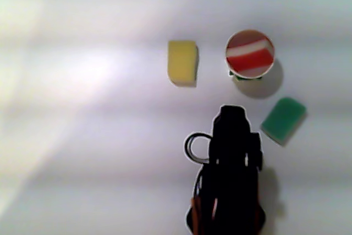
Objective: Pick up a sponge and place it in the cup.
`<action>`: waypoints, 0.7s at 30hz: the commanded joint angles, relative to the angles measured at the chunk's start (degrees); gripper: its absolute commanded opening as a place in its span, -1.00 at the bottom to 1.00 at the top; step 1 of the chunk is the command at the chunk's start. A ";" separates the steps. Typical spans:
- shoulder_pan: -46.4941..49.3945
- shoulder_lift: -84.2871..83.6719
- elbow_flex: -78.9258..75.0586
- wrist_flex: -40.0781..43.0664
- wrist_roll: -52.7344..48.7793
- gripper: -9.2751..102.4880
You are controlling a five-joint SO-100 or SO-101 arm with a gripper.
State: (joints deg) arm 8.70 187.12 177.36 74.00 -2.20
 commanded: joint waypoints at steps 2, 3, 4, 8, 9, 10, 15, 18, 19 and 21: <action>-1.41 0.09 -0.18 6.42 0.53 -0.84; -1.41 0.09 -0.18 6.42 0.53 -0.84; -1.41 0.09 -0.18 6.42 0.53 -0.84; -1.85 0.09 -0.18 6.42 0.53 -0.84; -2.02 0.09 -0.18 6.42 0.53 -0.84; -2.20 0.09 -0.18 6.42 0.53 -0.84; -2.20 0.09 -0.18 6.42 0.53 -0.84; -2.20 0.09 -0.18 6.42 0.53 -0.84; -2.20 0.09 -0.18 6.42 0.53 -0.84; -2.20 0.09 -0.18 6.42 0.53 -0.84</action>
State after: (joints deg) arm 6.24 187.12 177.36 74.00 -1.85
